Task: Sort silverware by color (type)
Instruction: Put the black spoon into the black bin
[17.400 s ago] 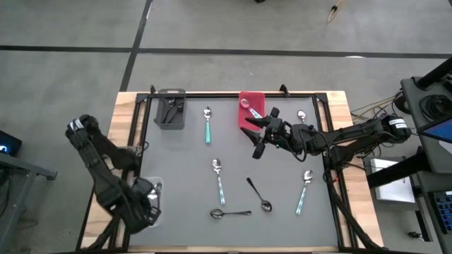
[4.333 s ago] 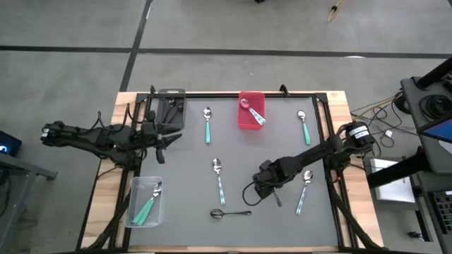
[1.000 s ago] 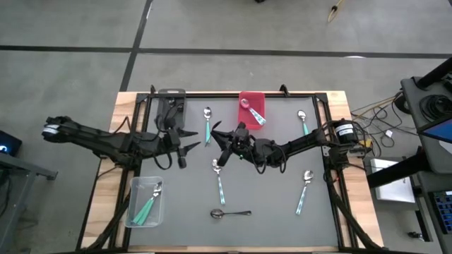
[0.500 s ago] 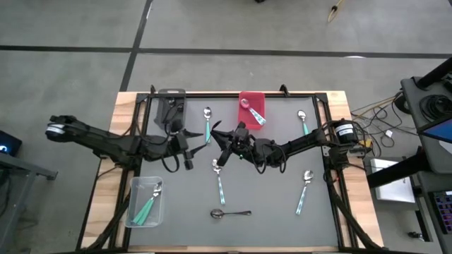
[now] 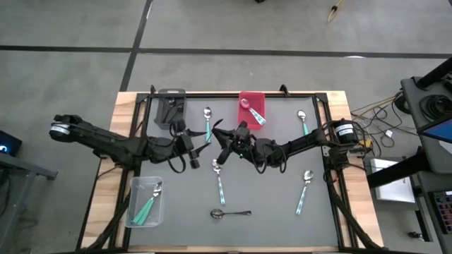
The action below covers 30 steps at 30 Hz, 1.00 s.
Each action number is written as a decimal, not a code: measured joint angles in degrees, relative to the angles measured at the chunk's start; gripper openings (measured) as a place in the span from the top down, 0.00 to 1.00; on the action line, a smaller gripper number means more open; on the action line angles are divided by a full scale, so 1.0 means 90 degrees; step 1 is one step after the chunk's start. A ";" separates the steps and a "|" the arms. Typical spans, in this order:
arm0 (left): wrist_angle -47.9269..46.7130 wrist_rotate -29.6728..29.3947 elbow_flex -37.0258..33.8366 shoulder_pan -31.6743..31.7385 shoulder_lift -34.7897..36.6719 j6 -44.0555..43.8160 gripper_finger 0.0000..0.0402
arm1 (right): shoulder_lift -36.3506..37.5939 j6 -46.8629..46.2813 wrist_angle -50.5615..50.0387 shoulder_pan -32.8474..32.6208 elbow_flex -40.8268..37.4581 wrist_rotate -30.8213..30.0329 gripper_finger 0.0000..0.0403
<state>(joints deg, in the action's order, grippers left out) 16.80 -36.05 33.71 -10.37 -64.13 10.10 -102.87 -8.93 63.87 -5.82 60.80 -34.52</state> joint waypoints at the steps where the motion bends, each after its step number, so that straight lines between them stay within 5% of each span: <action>1: 0.0082 0.0001 0.0000 0.0000 -0.0054 -0.0001 0.56 | 0.0000 -0.0001 0.0022 0.0000 0.0000 0.0000 0.98; 10: 0.0862 0.0012 0.0002 0.0000 -0.0602 0.0152 0.59 | 0.0000 0.0019 0.0075 0.0002 0.0000 0.0000 0.98; 22: 0.0922 -0.0186 0.0002 0.0028 -0.0677 0.0024 0.97 | 0.0000 0.0118 0.0035 -0.0007 0.0000 0.0025 0.98; 30: 0.0911 -0.0077 0.0000 0.0027 -0.0610 -0.0271 0.99 | 0.0007 0.0109 -0.0033 -0.0015 0.0000 0.0076 0.97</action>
<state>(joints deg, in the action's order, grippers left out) 24.99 -36.75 33.71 -10.13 -69.63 7.66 -102.80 -7.94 63.57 -5.96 60.80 -33.84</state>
